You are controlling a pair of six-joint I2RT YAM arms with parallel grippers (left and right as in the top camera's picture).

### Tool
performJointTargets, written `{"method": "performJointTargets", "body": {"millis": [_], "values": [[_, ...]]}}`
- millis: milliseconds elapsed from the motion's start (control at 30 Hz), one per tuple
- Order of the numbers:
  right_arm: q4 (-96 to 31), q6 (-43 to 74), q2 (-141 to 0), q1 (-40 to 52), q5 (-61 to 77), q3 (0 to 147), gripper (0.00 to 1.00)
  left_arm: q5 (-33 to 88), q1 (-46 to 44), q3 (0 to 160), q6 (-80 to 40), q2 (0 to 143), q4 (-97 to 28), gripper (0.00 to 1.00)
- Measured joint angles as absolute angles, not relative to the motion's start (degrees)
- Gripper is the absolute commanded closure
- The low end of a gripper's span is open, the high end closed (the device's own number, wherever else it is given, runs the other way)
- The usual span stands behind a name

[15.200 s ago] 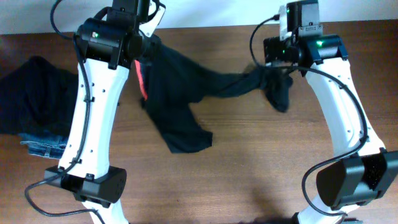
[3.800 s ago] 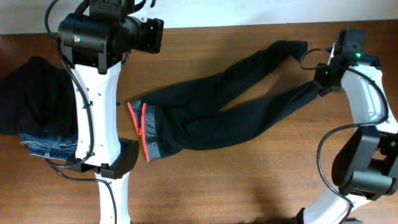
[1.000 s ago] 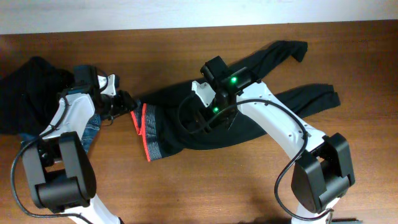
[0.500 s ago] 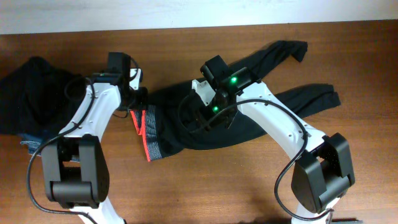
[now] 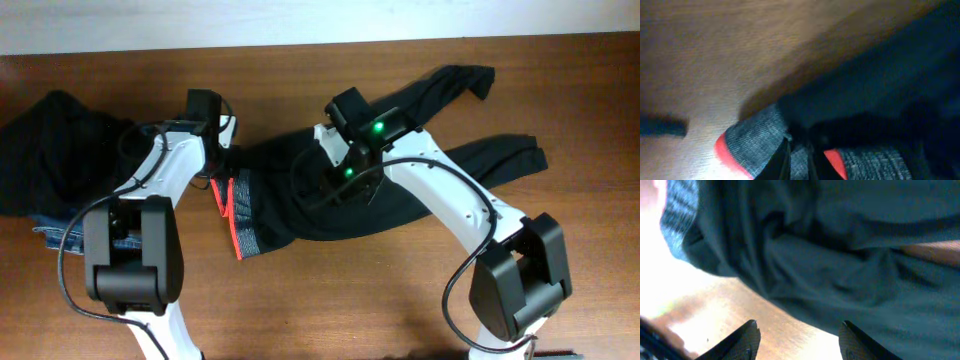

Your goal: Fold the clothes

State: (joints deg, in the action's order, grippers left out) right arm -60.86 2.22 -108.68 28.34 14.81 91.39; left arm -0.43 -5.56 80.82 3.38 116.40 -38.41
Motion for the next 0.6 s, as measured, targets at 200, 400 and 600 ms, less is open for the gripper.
{"method": "performJointTargets", "body": {"millis": [200,400,600], "values": [[-60.84,6.15,-108.57,21.65,13.96,91.39,0.44,-0.75,-7.35,81.28,4.78,120.33,-31.27,0.91],[-59.75,7.35,-106.02,16.97,13.21,91.37,0.44,-1.80,-7.60,84.31,5.17,124.27,-22.83,0.91],[-58.37,7.55,-103.53,16.29,12.64,91.39,0.44,-2.02,-7.60,91.09,5.28,129.40,-18.74,0.91]]}}
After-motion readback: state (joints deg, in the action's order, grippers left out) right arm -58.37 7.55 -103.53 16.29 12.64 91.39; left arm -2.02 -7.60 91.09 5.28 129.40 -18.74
